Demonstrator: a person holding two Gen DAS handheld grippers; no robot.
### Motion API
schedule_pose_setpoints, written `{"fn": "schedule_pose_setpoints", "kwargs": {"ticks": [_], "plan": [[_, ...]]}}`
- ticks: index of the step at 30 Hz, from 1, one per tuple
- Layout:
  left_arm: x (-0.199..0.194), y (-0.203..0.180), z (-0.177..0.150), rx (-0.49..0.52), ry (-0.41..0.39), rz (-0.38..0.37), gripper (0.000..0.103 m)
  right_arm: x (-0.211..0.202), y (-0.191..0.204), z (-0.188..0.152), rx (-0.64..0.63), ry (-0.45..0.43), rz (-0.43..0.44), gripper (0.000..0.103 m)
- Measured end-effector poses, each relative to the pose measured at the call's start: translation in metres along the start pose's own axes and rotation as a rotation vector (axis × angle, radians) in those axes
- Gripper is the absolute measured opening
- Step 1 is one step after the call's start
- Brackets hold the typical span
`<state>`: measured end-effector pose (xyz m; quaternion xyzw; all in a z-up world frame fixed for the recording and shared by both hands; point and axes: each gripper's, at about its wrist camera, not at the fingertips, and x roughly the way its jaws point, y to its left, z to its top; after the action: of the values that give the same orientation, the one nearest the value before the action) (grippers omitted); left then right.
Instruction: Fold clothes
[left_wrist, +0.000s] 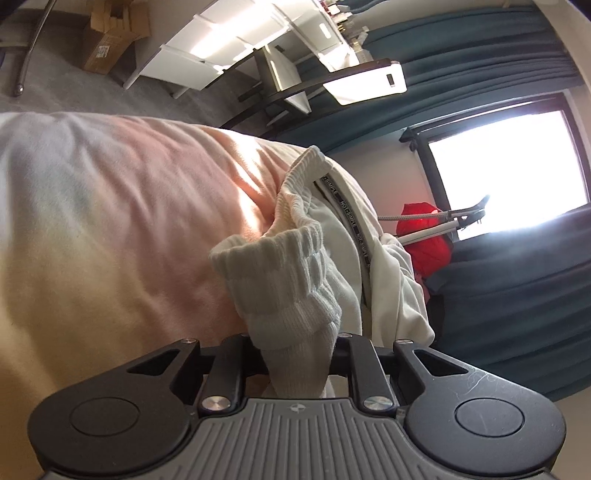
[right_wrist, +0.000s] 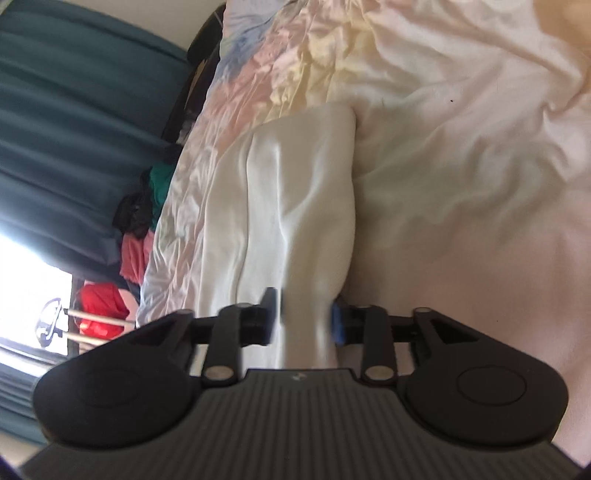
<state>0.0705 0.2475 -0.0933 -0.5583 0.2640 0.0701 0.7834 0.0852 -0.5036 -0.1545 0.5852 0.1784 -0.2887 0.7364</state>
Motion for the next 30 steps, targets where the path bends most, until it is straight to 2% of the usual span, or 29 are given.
{"fn": "schedule_pose_setpoints", "kwargs": {"ticks": [3, 7, 10, 13, 16, 19, 21, 22, 23, 24, 25, 26, 27, 30], "plan": [[-0.008, 0.01, 0.003, -0.038, 0.013, -0.004, 0.028, 0.009, -0.007, 0.005, 0.042, -0.032, 0.017, 0.068], [-0.014, 0.019, 0.005, -0.069, 0.016, -0.007, 0.052, 0.028, -0.015, 0.017, 0.07, -0.085, 0.003, 0.069], [-0.006, 0.022, 0.001, -0.095, 0.044, -0.01, 0.059, 0.044, -0.027, 0.032, 0.114, -0.096, 0.048, 0.069], [0.01, 0.035, -0.006, -0.204, 0.072, -0.032, 0.06, 0.058, -0.028, 0.049, 0.067, -0.101, 0.094, 0.069], [0.025, 0.043, -0.012, -0.268, 0.078, -0.038, 0.06, 0.065, -0.027, 0.067, -0.014, -0.131, 0.158, 0.069], [0.034, 0.041, -0.016, -0.254, 0.062, -0.015, 0.057, 0.072, -0.033, 0.082, -0.037, -0.16, 0.167, 0.064], [0.039, 0.038, -0.02, -0.23, 0.047, 0.006, 0.051, 0.078, -0.04, 0.088, -0.002, -0.159, 0.166, 0.041], [0.041, 0.036, -0.021, -0.217, 0.039, 0.017, 0.047, 0.081, -0.044, 0.091, 0.016, -0.159, 0.165, 0.033], [0.042, 0.035, -0.023, -0.203, 0.028, 0.03, 0.042, 0.083, -0.046, 0.092, 0.028, -0.157, 0.167, 0.017], [0.042, 0.034, -0.024, -0.192, 0.015, 0.04, 0.039, 0.078, -0.043, 0.091, -0.001, -0.185, 0.154, 0.01], [0.041, 0.032, -0.025, -0.177, 0.004, 0.047, 0.033, 0.074, -0.039, 0.091, -0.03, -0.213, 0.14, 0.009], [0.04, 0.029, -0.025, -0.16, -0.006, 0.049, 0.021, 0.069, -0.036, 0.09, -0.059, -0.241, 0.126, 0.007], [0.038, 0.027, -0.025, -0.141, -0.017, 0.051, 0.016, 0.065, -0.032, 0.089, -0.089, -0.269, 0.112, 0.007], [0.023, 0.019, -0.026, -0.116, -0.067, 0.022, 0.01, 0.046, -0.023, 0.088, -0.148, -0.369, 0.055, 0.006]]}}
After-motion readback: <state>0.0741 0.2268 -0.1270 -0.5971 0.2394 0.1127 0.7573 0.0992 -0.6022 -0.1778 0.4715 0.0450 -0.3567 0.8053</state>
